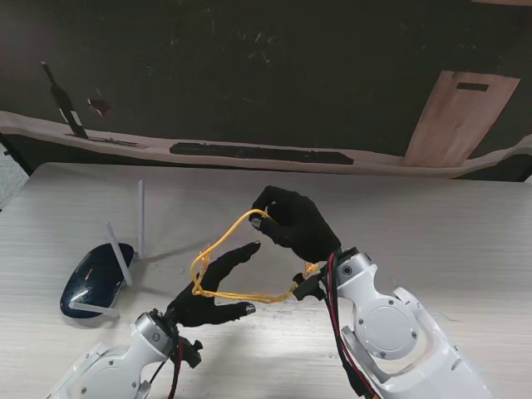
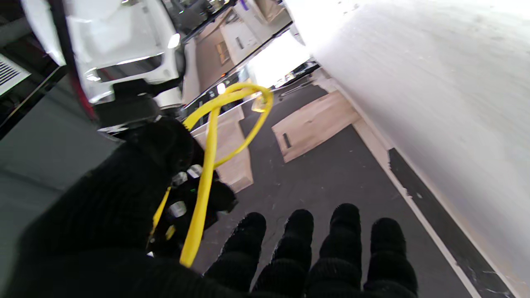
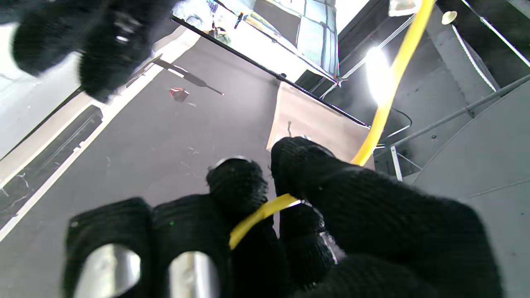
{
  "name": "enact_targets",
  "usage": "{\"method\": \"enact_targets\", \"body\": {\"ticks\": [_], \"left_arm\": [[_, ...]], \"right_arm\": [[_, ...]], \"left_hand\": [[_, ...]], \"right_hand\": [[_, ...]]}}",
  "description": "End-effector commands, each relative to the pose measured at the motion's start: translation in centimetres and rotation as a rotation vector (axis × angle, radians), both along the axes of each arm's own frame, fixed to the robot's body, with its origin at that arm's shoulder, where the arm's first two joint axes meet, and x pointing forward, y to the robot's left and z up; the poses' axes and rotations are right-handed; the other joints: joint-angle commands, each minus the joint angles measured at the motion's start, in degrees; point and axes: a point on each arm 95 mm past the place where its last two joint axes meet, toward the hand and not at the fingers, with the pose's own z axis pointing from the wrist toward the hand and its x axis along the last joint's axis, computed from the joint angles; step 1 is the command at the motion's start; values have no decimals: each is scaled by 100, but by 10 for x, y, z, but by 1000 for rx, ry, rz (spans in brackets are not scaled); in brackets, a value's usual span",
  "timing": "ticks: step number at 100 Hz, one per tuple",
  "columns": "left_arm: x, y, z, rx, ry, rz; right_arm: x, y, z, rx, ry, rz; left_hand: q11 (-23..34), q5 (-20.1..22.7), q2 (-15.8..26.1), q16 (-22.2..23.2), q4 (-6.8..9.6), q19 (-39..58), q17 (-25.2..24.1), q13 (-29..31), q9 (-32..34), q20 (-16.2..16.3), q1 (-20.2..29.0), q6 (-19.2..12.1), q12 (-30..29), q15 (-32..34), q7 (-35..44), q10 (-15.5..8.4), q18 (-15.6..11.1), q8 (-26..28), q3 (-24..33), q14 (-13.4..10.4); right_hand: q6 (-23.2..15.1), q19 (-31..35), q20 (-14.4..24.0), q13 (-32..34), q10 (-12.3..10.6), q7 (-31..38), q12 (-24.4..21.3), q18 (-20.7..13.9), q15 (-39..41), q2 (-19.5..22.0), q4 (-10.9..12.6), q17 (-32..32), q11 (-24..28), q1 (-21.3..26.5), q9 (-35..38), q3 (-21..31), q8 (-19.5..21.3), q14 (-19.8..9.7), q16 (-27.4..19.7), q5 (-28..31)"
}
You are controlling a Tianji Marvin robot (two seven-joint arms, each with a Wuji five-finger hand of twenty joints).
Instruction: Untangle the Ethernet cable and plug it into the router
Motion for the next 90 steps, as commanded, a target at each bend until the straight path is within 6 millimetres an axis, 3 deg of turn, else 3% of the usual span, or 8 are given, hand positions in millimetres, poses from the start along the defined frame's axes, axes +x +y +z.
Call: {"method": "enact_targets", "body": {"ticks": [1, 18, 33, 44, 51, 63, 82, 90], "left_arm": [[-5, -6, 2, -38, 7, -28], [-8, -8, 3, -44, 17, -112], [-10, -12, 4, -103, 44, -161], [-12, -17, 5, -169, 72, -165], [-13, -20, 7, -212, 78, -159], [-15, -22, 11, -297, 89, -169], [-17, -23, 15, -452, 117, -215], [-16, -22, 15, -479, 118, -206]], "right_arm": [[-1, 5, -5, 3, 20, 10], [3, 8, -10, 31, 43, -2], [8, 12, -14, 45, 70, -16], [11, 14, -19, 61, 101, -25], [13, 14, -23, 57, 115, -35], [17, 13, -30, 46, 138, -63], [23, 8, -47, 11, 179, -111], [25, 6, -55, 3, 204, -130]], "left_hand": [[164, 119, -147, -70, -143, 161, 14, 82, 38, -139, -58, -259, 112, 94, 161, -227, -367, 106, 167, -322], [221, 626, -160, -143, -165, 232, -1, 183, 344, -240, 31, -775, 153, 80, 656, -311, -435, 319, 305, -360], [410, 1832, 228, -127, 7, 495, 100, 603, 1265, -188, 294, -1203, 262, 242, 1591, -600, -419, 799, 380, -334], [592, 2460, 591, -88, -182, 885, 210, 973, 1995, -23, 1205, -1382, 404, 444, 2260, -778, -382, 1158, -225, -317], [686, 2704, 646, -76, -133, 1093, 271, 1158, 2313, 66, 1885, -1451, 464, 574, 2751, -843, -338, 1123, -940, -306], [765, 2862, 620, -37, -111, 1289, 377, 1381, 2597, 159, 2234, -1475, 496, 705, 3116, -867, -286, 1160, -956, -265], [987, 2836, 319, 77, -75, 1606, 612, 1866, 3090, 310, 2320, -1550, 605, 954, 3473, -822, -270, 1171, -3, -232], [788, 2919, 331, 225, -157, 1876, 783, 2349, 4087, 446, 2519, -1448, 1384, 1276, 3733, -859, -262, 1163, -7, -128]], "right_hand": [[75, 1412, -37, -58, 775, 177, 107, -428, 279, 248, -3, 124, 471, 10, 479, -142, 191, -260, -57, 239], [75, 1412, -59, -59, 780, 176, 106, -418, 278, 244, -3, 117, 466, 10, 467, -141, 191, -251, -71, 239], [66, 1409, -84, -59, 774, 176, 106, -407, 275, 241, -4, 111, 470, 4, 465, -132, 189, -255, -83, 232], [75, 1390, -116, -60, 787, 176, 104, -389, 271, 239, -4, 103, 469, 7, 460, -130, 183, -239, -94, 228], [70, 1379, -138, -60, 790, 180, 103, -371, 267, 243, -5, 101, 470, 9, 459, -132, 182, -236, -103, 225], [75, 1294, -206, -59, 796, 188, 101, -301, 249, 244, -3, 85, 467, 19, 439, -137, 180, -220, -134, 220], [78, 1290, -244, -59, 795, 189, 100, -256, 266, 235, 0, 91, 482, 16, 445, -147, 169, -236, -151, 219], [96, 1307, -247, -62, 799, 184, 98, -260, 274, 224, 4, 90, 483, 21, 445, -146, 160, -226, -150, 226]]}}
